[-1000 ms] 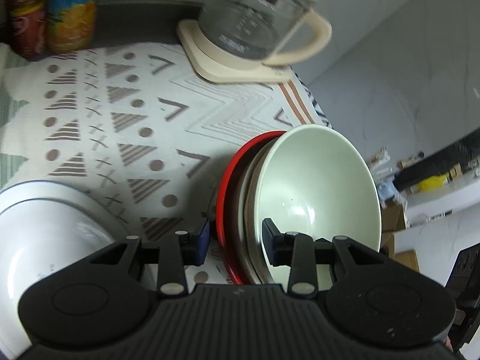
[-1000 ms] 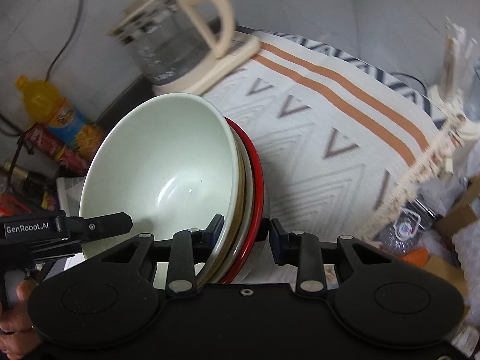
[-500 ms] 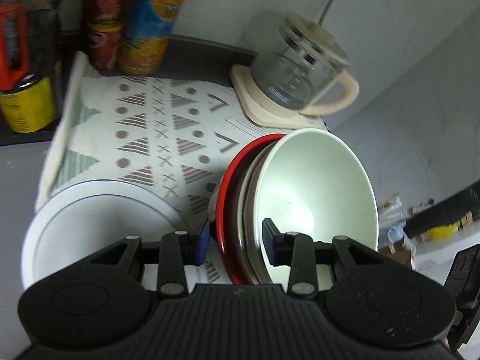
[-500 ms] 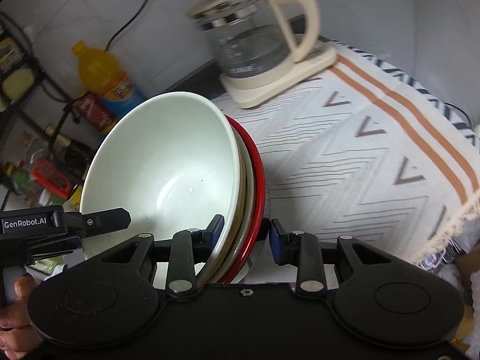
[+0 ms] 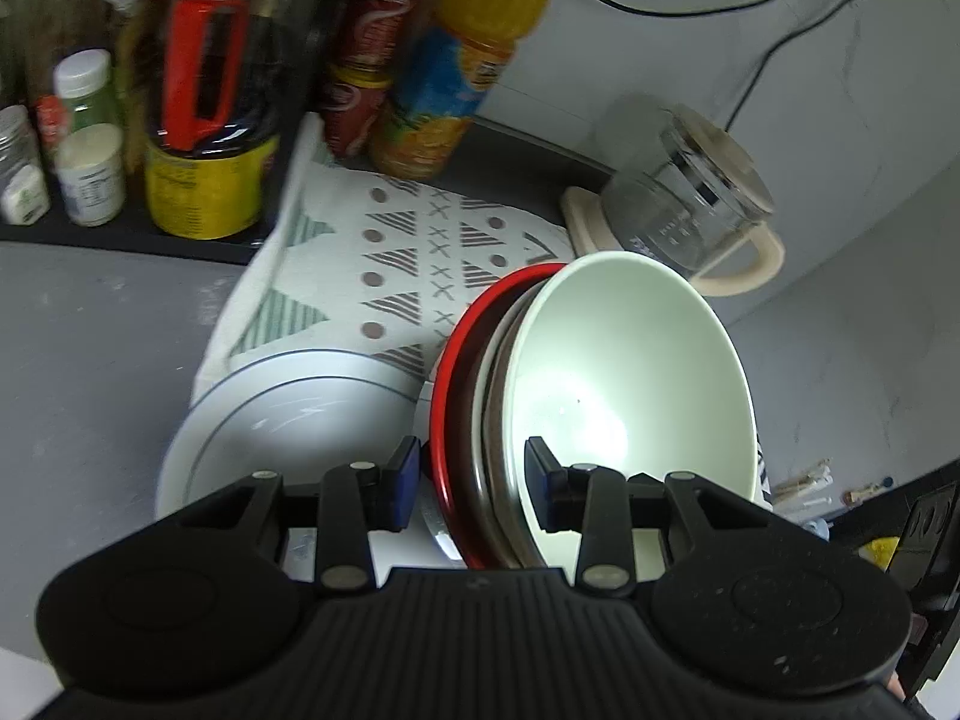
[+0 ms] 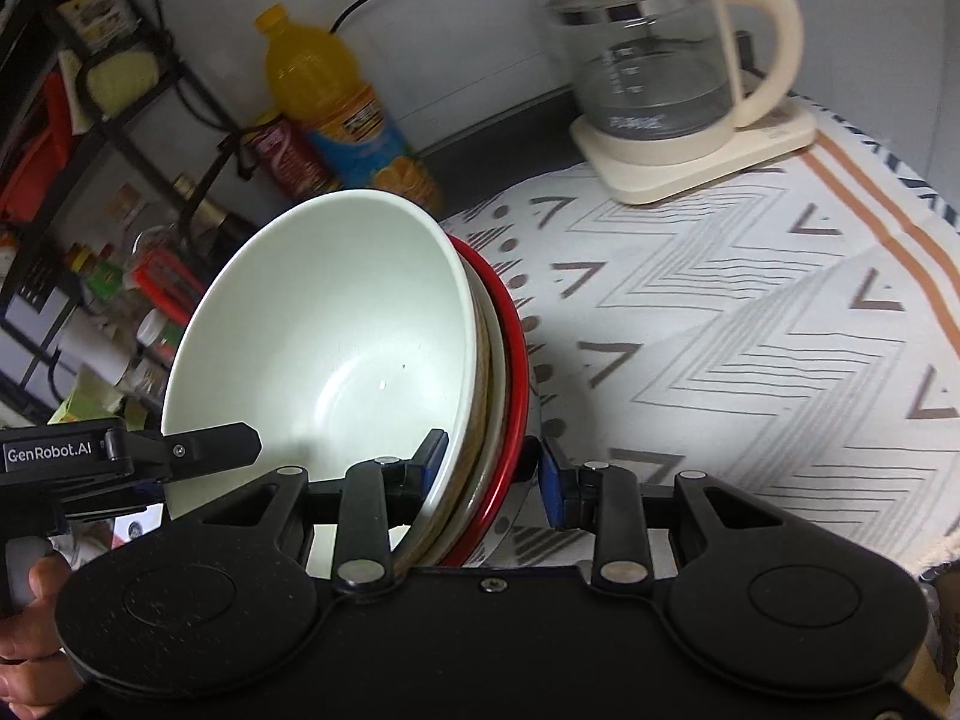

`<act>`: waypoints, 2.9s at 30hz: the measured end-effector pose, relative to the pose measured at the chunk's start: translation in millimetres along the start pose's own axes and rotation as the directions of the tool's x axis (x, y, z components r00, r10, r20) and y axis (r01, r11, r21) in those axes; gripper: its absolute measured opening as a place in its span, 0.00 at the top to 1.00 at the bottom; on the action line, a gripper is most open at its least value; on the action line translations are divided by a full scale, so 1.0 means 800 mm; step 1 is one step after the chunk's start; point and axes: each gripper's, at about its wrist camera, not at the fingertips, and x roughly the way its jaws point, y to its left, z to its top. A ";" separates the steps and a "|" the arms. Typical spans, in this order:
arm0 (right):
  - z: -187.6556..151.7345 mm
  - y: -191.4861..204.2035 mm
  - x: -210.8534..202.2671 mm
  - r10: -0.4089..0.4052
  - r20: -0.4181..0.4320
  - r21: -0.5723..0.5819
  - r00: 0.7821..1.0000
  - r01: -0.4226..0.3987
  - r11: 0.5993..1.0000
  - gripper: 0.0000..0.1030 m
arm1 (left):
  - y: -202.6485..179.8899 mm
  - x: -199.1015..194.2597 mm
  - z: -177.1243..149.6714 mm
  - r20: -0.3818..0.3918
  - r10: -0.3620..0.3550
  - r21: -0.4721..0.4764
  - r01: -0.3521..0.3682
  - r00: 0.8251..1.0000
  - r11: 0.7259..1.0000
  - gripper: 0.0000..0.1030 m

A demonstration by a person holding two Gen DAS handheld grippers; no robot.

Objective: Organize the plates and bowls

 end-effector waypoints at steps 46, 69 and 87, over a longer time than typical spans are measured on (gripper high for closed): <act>-0.029 0.082 0.071 0.027 -0.222 -0.195 0.975 -0.071 0.978 0.65 | 0.100 -0.014 -0.045 -0.045 0.121 -0.202 -0.128 0.992 0.971 0.66; -0.038 0.035 -0.071 0.021 0.088 -0.124 0.996 -0.010 0.992 0.04 | 0.022 -0.072 -0.067 0.080 0.181 -0.023 -0.179 0.980 0.984 0.18; -0.085 0.024 -0.155 -0.012 0.218 -0.081 0.976 0.030 0.996 0.01 | -0.016 -0.136 -0.109 0.161 0.179 0.070 -0.193 0.971 0.979 0.07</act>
